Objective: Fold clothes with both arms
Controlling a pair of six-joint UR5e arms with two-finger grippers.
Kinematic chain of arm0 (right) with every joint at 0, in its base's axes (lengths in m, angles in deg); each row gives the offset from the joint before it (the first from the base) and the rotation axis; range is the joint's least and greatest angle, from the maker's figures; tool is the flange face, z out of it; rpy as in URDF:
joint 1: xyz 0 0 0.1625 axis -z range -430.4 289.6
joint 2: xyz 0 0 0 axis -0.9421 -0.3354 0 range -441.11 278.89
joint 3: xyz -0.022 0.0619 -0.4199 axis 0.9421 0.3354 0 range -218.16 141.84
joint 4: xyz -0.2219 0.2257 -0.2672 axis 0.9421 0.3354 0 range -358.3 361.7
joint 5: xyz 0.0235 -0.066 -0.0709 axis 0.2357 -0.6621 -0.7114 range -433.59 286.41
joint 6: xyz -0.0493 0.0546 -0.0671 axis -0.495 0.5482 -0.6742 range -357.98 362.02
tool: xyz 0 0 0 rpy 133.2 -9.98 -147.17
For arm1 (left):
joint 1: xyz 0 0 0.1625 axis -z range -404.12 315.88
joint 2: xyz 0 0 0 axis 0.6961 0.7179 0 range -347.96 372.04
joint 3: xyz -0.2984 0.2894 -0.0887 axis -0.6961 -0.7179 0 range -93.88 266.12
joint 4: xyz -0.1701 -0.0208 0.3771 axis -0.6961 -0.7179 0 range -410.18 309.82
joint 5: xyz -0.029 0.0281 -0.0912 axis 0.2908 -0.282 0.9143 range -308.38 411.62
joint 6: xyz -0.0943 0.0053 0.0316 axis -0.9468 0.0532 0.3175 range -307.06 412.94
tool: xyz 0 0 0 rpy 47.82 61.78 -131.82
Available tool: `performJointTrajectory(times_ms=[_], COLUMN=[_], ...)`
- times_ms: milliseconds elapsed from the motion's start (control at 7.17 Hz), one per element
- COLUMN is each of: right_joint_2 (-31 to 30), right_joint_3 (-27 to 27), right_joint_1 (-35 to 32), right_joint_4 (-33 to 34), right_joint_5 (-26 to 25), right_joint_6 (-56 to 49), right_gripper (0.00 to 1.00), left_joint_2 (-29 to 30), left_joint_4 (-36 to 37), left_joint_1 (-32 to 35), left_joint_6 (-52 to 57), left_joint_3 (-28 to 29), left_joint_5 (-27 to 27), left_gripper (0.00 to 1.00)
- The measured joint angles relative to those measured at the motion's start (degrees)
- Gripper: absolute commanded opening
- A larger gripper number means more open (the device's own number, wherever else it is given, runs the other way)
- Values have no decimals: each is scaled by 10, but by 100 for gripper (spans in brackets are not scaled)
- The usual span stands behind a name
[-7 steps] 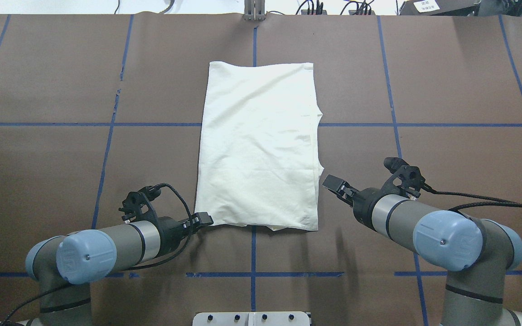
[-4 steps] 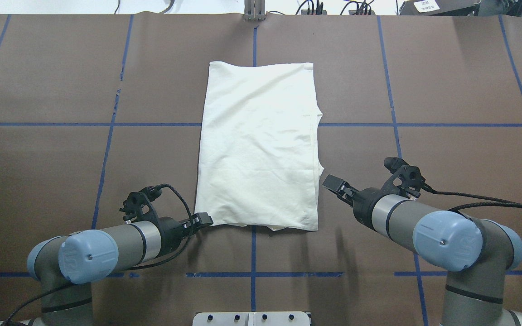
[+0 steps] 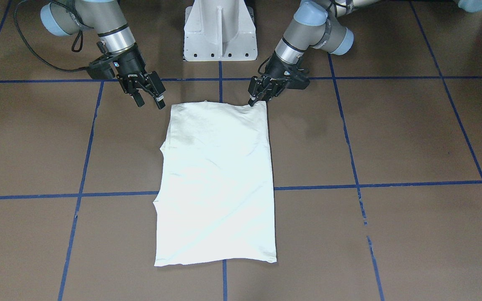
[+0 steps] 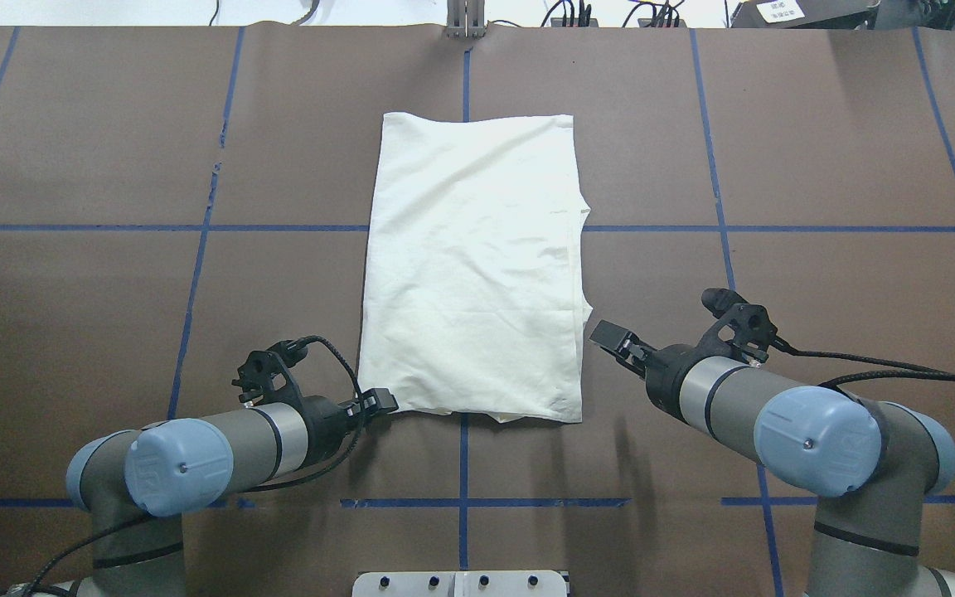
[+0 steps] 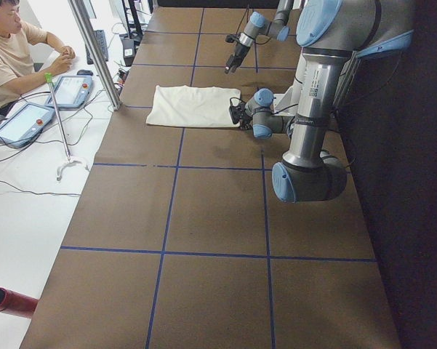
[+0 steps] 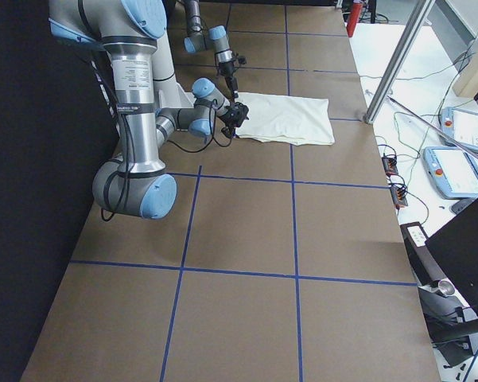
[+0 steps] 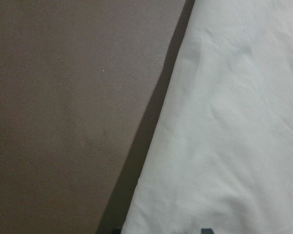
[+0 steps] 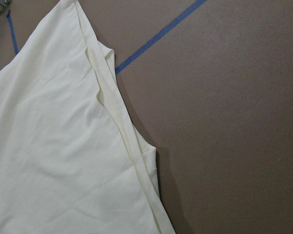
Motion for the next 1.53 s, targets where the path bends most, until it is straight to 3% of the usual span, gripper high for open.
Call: performJointTrajectory(times_ms=[139,279,558,976,1395,1534], right_joint_2=[0,0,2,23,113,126], right_joint_3=[0,1,3,5,14,27], right_joint_1=[0,0,0,3,30,41], right_joint_4=[0,0,0,25,175,194], right_joint_5=[0,0,-3,-3,-3,-4], right_joint_6=[0,0,0,66,198,219], right_gripper=[97,97,92,73,79,80], left_joint_2=[1,1,1,0,1,1], left_joint_4=[0,0,-1,0,0,0], left_joint_1=[1,2,3,2,2,2], left_joint_6=[0,0,4,6,4,3], left_joint_3=[0,0,-1,-2,-2,-2], left_joint_5=[0,0,0,0,-1,-1], left_gripper=[24,0,0,0,0,0])
